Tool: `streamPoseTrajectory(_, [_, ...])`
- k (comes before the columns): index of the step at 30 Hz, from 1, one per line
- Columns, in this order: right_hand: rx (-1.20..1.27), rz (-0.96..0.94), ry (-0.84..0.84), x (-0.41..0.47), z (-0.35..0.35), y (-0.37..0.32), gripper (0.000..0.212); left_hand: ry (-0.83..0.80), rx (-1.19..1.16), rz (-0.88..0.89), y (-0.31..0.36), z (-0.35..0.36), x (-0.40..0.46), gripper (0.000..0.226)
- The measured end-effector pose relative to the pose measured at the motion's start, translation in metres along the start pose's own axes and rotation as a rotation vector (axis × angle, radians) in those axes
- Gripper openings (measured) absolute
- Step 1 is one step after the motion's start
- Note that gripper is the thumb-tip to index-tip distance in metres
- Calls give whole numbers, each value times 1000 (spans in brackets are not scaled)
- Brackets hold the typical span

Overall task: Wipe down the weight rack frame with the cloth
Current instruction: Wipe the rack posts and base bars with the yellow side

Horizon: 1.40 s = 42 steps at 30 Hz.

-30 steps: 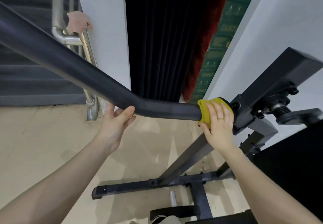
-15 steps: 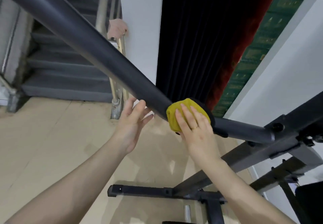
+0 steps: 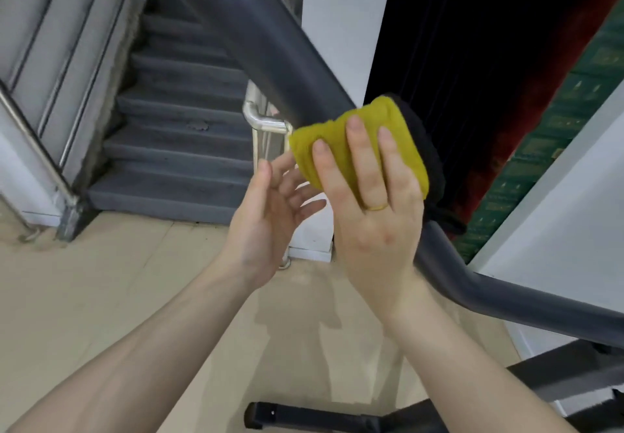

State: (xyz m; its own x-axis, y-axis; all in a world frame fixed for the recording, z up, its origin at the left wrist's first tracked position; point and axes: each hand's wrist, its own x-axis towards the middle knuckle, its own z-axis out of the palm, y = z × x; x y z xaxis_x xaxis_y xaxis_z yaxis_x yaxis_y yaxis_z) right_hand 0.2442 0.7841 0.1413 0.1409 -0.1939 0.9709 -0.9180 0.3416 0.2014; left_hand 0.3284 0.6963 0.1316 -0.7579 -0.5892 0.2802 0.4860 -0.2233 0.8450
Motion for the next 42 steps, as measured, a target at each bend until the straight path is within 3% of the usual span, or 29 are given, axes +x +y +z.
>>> streamPoseTrajectory(4, [24, -68, 114, 40, 27, -45, 26, 31, 3, -63, 38, -65, 3, 57])
streamPoseTrajectory(6, [223, -54, -8, 37, 47, -78, 26, 57, 11, -99, 55, -104, -1, 55])
streamPoseTrajectory(8, [407, 20, -261, 23, 72, -114, 36, 101, 17, -143, 69, -144, -9, 53])
streamPoseTrajectory(10, [532, 215, -523, 7, 94, -147, 46, 155, 45, -189, 77, -185, -19, 50])
streamPoseTrajectory(13, [687, 703, -801, -9, 115, -183, 46, 208, 52, -243, 82, -237, -34, 45])
streamPoseTrajectory(17, [694, 1022, -905, -22, 140, -197, 32, 256, 1, -309, 79, -284, -32, 42])
streamPoseTrajectory(24, [579, 1318, -766, -43, 197, -153, 24, 169, 53, -419, 48, -319, 39, 39])
streamPoseTrajectory(31, [361, 1608, -596, -84, 265, -72, 16, -31, 110, -531, -13, -319, 183, 36])
streamPoseTrajectory(42, [-83, 1847, -235, -93, 268, 41, 11, -629, 189, -750, -118, -198, 358, 28])
